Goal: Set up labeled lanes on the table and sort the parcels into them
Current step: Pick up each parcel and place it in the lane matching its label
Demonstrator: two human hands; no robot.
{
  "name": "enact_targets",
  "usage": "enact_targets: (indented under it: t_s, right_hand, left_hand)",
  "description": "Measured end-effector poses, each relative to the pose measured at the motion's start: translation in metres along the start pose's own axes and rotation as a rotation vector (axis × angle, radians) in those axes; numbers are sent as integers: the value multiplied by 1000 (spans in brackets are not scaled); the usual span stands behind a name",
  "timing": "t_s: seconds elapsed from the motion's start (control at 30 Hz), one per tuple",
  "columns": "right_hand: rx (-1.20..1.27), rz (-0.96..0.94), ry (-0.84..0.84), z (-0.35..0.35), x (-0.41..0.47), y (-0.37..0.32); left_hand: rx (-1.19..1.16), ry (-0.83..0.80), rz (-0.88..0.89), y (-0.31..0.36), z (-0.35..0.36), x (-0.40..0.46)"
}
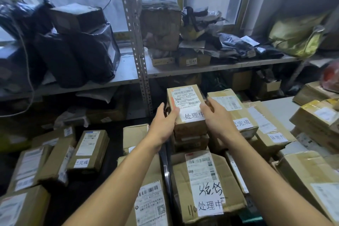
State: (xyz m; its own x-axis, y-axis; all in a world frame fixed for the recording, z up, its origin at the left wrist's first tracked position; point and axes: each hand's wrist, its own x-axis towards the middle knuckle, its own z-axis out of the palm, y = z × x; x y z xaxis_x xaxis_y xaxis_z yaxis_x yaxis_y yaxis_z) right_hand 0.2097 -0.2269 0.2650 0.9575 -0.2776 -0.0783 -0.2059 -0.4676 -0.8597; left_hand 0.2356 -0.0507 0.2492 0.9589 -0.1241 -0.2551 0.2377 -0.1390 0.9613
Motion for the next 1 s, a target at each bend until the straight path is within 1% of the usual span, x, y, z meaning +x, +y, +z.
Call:
enact_targets:
  t_s: [0.07, 0.13, 0.17, 0.23, 0.3, 0.43, 0.5, 0.6, 0.73, 0.83, 0.93, 1.0]
  right_hand:
    - [-149, -141, 140, 1, -11, -9]
    - [-193, -348, 239, 7, -26, -24]
    - [-192, -437, 267, 13, -34, -32]
    - [-152, -518, 271, 31, -51, -51]
    - [-100, -554, 204, 57, -68, -68]
    - [-67, -566, -41, 122, -97, -89]
    - [-60, -581, -150, 156, -109, -97]
    - [-88, -609, -300, 208, -127, -109]
    - [-123, -637, -444, 278, -154, -126]
    - [-159, -612, -541, 330, -173, -130]
    - [-209, -573, -612, 383, -189, -124]
    - [-245, -511, -663, 425, -199, -117]
  left_hand:
    - [11, 50, 11, 0, -10, -8]
    - [50, 111, 63, 1, -25, -18]
    - [81, 150, 96, 1, -34, -25]
    - [130, 223, 165, 1, -55, -40]
    - [135, 278, 205, 0, -78, -56]
    - [172, 395, 265, -16, -133, -92]
    - [219, 469, 255, -28, -165, -111]
    - [277, 564, 204, -54, -219, -137]
    - [267, 670, 116, -94, -296, -171]
    - [243, 777, 38, -124, -357, -191]
    - [222, 818, -38, -158, -413, -206]
    - [238, 820, -97, -184, -449, -212]
